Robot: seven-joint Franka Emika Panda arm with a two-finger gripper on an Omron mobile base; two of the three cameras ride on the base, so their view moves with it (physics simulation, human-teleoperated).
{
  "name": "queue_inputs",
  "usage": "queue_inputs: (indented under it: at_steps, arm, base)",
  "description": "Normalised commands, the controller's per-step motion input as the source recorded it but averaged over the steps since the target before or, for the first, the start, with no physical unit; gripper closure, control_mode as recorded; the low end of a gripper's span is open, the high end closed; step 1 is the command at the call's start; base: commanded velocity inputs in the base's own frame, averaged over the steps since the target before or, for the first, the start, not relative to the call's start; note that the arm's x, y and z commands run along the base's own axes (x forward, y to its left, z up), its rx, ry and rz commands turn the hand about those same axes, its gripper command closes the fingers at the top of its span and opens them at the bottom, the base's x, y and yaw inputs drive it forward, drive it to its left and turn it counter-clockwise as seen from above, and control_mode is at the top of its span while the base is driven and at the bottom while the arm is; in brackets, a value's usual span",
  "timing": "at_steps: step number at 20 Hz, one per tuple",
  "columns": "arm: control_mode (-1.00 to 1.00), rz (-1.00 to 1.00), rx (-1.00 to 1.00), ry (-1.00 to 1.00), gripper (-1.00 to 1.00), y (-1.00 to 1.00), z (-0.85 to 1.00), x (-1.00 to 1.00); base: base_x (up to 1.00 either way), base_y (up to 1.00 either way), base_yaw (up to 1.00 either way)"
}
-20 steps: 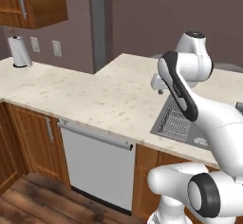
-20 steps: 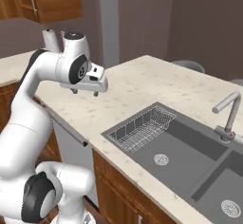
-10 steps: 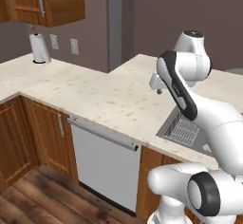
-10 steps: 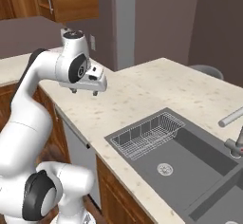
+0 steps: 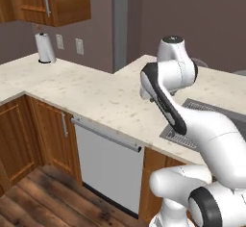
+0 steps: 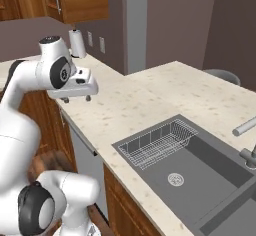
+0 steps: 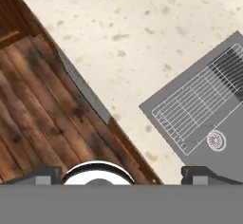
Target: Open the dishwasher door and pull out the top rack.
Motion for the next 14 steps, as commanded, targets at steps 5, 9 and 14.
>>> queue_inputs:
  at_steps: [5, 9, 14]
  arm:
    - [-1.0, 0.17, -0.63, -0.04, -1.0, 1.0, -0.76, -0.3]
    - [-1.0, 0.12, -0.5, 0.21, -1.0, 1.0, -0.97, 0.11]
    - [-1.0, 0.01, -0.31, 0.36, -1.0, 0.69, -0.71, 0.69]
  base:
    - [0.0, 0.0, 0.0]
    - [0.0, 0.0, 0.0]
    - [0.0, 0.0, 0.0]
